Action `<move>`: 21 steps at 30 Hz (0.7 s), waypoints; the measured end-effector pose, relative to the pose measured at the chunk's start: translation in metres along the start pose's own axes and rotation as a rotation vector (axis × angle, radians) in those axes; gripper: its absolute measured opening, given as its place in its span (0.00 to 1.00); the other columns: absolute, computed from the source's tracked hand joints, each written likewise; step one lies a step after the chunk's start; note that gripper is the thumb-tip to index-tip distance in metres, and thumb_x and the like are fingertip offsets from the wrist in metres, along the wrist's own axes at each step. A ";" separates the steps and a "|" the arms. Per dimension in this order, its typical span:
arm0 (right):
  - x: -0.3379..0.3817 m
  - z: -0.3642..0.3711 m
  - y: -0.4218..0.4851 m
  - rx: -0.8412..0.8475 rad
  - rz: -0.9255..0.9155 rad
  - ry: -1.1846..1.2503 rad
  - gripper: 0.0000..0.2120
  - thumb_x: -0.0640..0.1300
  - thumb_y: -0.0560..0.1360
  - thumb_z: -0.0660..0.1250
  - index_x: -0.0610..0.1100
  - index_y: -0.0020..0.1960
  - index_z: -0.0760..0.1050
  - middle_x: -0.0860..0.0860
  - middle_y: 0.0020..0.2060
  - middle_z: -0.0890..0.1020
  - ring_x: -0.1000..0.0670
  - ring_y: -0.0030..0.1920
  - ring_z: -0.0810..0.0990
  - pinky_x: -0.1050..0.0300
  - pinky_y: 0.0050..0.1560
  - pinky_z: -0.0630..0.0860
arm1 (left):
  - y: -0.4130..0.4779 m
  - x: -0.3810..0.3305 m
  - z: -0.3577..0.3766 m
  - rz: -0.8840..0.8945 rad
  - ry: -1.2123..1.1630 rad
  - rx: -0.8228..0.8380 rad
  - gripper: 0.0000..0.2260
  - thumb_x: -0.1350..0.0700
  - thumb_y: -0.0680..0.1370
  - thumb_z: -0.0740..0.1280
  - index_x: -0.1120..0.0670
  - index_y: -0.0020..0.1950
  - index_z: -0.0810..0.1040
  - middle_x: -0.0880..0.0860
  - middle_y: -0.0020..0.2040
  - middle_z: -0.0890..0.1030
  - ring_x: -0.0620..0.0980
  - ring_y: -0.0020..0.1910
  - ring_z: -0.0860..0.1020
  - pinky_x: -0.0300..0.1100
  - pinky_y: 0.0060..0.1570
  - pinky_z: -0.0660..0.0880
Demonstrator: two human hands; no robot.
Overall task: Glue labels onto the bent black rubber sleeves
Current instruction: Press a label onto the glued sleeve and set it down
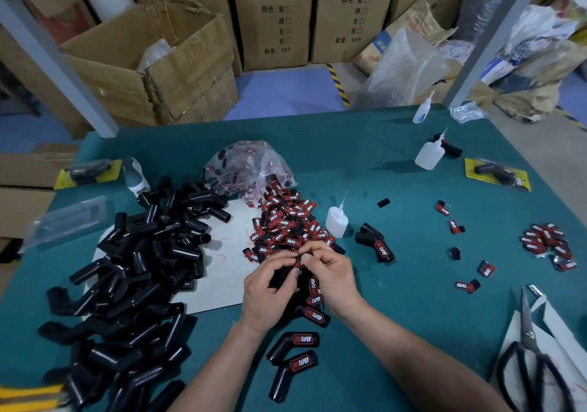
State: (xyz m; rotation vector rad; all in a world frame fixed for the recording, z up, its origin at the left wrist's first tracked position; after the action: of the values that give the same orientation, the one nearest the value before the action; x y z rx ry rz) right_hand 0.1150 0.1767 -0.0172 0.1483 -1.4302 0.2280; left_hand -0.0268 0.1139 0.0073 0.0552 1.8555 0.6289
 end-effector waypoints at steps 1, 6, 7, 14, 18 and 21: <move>-0.001 0.001 0.000 0.002 0.005 0.000 0.12 0.48 0.72 0.70 0.47 0.30 0.79 0.53 0.46 0.84 0.54 0.50 0.81 0.60 0.55 0.76 | 0.000 -0.001 0.000 0.013 0.004 -0.004 0.08 0.58 0.78 0.72 0.51 0.56 0.82 0.42 0.58 0.84 0.47 0.58 0.84 0.39 0.60 0.78; 0.000 0.000 -0.001 0.004 0.021 -0.009 0.11 0.48 0.73 0.69 0.47 0.34 0.83 0.52 0.48 0.84 0.53 0.51 0.81 0.58 0.55 0.76 | 0.002 0.003 0.001 0.008 0.026 -0.008 0.07 0.57 0.78 0.72 0.50 0.55 0.82 0.42 0.57 0.83 0.46 0.57 0.83 0.38 0.59 0.78; 0.002 0.000 0.000 0.017 0.015 -0.023 0.10 0.47 0.74 0.69 0.47 0.36 0.83 0.52 0.49 0.84 0.52 0.52 0.82 0.58 0.57 0.76 | 0.002 0.006 -0.001 -0.019 0.009 -0.019 0.07 0.57 0.78 0.72 0.49 0.55 0.82 0.42 0.57 0.83 0.48 0.57 0.83 0.41 0.59 0.78; 0.015 -0.003 -0.001 -0.024 -0.076 -0.117 0.13 0.37 0.74 0.68 0.50 0.34 0.82 0.51 0.47 0.86 0.52 0.51 0.83 0.62 0.56 0.75 | 0.003 0.010 0.002 -0.077 -0.007 0.048 0.11 0.58 0.79 0.69 0.42 0.57 0.81 0.42 0.58 0.81 0.49 0.59 0.82 0.41 0.62 0.76; 0.018 -0.002 -0.002 0.010 -0.081 -0.108 0.13 0.36 0.76 0.69 0.50 0.36 0.83 0.50 0.49 0.85 0.51 0.53 0.82 0.60 0.58 0.76 | 0.000 0.002 0.008 0.019 0.100 0.136 0.10 0.60 0.81 0.64 0.54 0.60 0.82 0.46 0.60 0.79 0.47 0.62 0.79 0.35 0.63 0.72; 0.021 0.004 -0.005 0.065 -0.105 -0.088 0.11 0.35 0.75 0.69 0.48 0.39 0.83 0.50 0.51 0.84 0.50 0.56 0.82 0.59 0.58 0.76 | 0.003 0.001 0.003 -0.012 0.116 0.112 0.11 0.59 0.81 0.63 0.57 0.59 0.83 0.48 0.59 0.80 0.45 0.61 0.79 0.35 0.63 0.72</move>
State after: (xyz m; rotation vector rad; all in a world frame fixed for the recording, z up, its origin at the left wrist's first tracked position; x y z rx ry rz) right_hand 0.1154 0.1727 0.0044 0.2895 -1.4986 0.1837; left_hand -0.0253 0.1178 0.0068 0.0825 2.0010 0.5285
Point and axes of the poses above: each hand's wrist, its own y-axis towards the middle knuckle, its own z-axis out of the palm, x = y × z, the point moved 8 cm from there along y, towards the middle knuckle
